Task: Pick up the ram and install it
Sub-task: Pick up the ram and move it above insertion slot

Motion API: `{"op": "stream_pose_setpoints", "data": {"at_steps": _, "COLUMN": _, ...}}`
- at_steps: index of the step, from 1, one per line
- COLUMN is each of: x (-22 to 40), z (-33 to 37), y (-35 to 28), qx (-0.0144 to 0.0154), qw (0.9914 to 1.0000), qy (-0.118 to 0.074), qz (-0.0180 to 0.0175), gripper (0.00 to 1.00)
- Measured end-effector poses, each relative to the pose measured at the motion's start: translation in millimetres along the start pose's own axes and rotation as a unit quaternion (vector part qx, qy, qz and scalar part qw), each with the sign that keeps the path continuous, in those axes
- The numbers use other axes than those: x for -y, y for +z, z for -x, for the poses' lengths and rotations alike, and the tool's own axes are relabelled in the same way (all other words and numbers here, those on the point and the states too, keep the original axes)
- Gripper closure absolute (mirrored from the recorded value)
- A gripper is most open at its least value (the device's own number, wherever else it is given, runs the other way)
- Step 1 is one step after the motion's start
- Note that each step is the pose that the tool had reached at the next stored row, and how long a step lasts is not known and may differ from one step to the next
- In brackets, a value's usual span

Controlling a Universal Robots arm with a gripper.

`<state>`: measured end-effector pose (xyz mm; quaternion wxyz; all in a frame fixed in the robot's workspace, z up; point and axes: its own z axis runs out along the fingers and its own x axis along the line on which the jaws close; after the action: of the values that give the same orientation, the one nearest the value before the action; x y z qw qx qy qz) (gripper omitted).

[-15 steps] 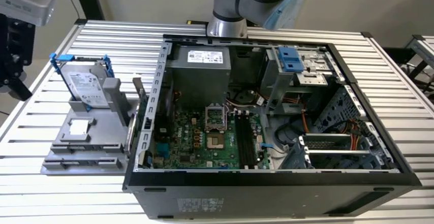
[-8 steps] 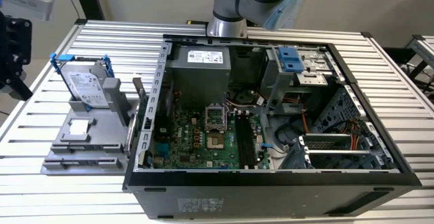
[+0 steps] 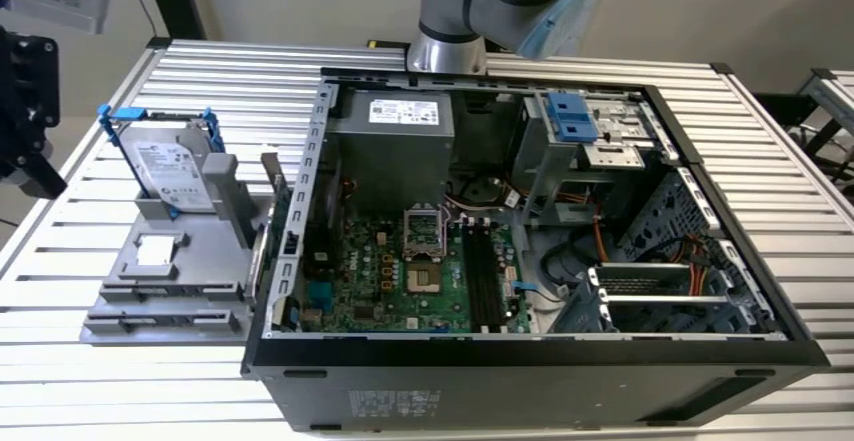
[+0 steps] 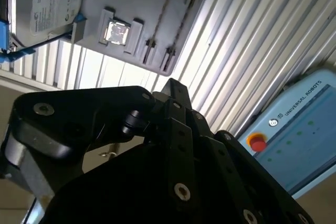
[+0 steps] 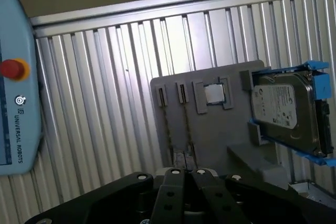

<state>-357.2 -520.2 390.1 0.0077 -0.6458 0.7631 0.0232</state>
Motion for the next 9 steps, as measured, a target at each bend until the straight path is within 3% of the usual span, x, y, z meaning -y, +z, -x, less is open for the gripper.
{"op": "stream_pose_setpoints", "data": {"at_steps": 5, "x": 0.0, "z": 0.0, "y": 0.4, "qx": -0.0001, "qw": 0.99957, "qy": -0.029, "qz": -0.0010, "gripper": 1.00}}
{"op": "stream_pose_setpoints", "data": {"at_steps": 9, "x": 0.0, "z": 0.0, "y": 0.5, "qx": -0.0004, "qw": 0.99827, "qy": -0.059, "qz": -0.0023, "gripper": 1.00}}
